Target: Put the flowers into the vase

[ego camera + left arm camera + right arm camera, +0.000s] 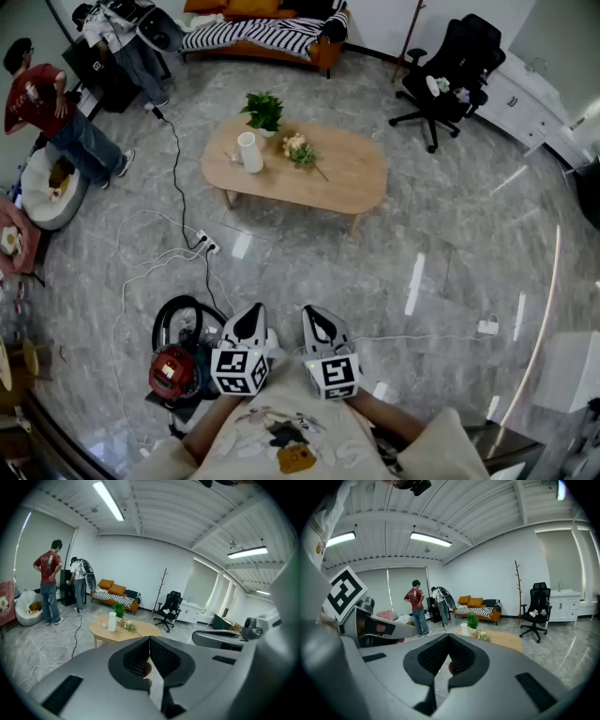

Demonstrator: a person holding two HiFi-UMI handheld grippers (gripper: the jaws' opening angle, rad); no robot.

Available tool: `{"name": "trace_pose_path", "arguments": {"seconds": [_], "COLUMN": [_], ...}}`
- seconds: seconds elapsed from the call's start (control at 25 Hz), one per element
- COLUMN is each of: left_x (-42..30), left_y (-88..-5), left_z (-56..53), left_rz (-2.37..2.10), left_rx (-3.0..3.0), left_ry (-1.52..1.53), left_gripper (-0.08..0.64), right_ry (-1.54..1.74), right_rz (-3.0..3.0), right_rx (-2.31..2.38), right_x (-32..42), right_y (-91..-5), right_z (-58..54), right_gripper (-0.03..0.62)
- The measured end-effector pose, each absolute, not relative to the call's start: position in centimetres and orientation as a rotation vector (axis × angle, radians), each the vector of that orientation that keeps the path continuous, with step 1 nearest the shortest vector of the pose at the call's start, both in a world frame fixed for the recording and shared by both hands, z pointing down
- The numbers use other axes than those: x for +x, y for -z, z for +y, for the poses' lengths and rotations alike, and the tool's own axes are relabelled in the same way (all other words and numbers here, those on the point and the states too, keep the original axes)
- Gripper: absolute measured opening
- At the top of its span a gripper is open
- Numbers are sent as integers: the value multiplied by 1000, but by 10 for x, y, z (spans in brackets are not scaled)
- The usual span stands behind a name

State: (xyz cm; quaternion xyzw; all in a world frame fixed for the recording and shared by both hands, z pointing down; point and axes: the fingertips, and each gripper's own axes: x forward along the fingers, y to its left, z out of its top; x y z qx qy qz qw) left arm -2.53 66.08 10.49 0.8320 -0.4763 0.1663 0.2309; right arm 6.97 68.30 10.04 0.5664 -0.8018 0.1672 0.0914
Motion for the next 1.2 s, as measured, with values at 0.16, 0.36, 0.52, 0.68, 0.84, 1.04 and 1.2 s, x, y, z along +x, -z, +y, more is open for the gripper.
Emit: {"name": "trace_pose_path", "arguments": {"seconds": [0.16,0.36,0.52,0.68,0.84,1.04,1.2], "left_x": [-17,-11,-5,12,18,7,12], "left_y": [-108,-112,-111,-111,-113,-114,-120], "left_z": [664,663,665,680,679,669,647], "left_rz": [-1276,-1282,-1308,-1318,-1366,-1399,-1375], "left_rx": [2284,2277,2260,2272,2257,2206,2229], "left_ry": [-485,-508,-525,-568,-541,-508,-512], "left_gripper": [8,8,8,9,8,9,8], "right_ry": [-557,-595,-626,-672,-666,-630,-624], "right_rz": [-2361,-2367,-2424,-2446,-2488,-2488,-2468], "right_rx": [1691,1686,1675,1676,1658,1640,1641], "right_x": [79,84,92,112,122,119,119], "right_y": [-108,-109,-107,-113,-114,-115,-122], "right_z": [684,683,684,690,683,677,655], "right_gripper": [5,5,6,6,6,6,6]}}
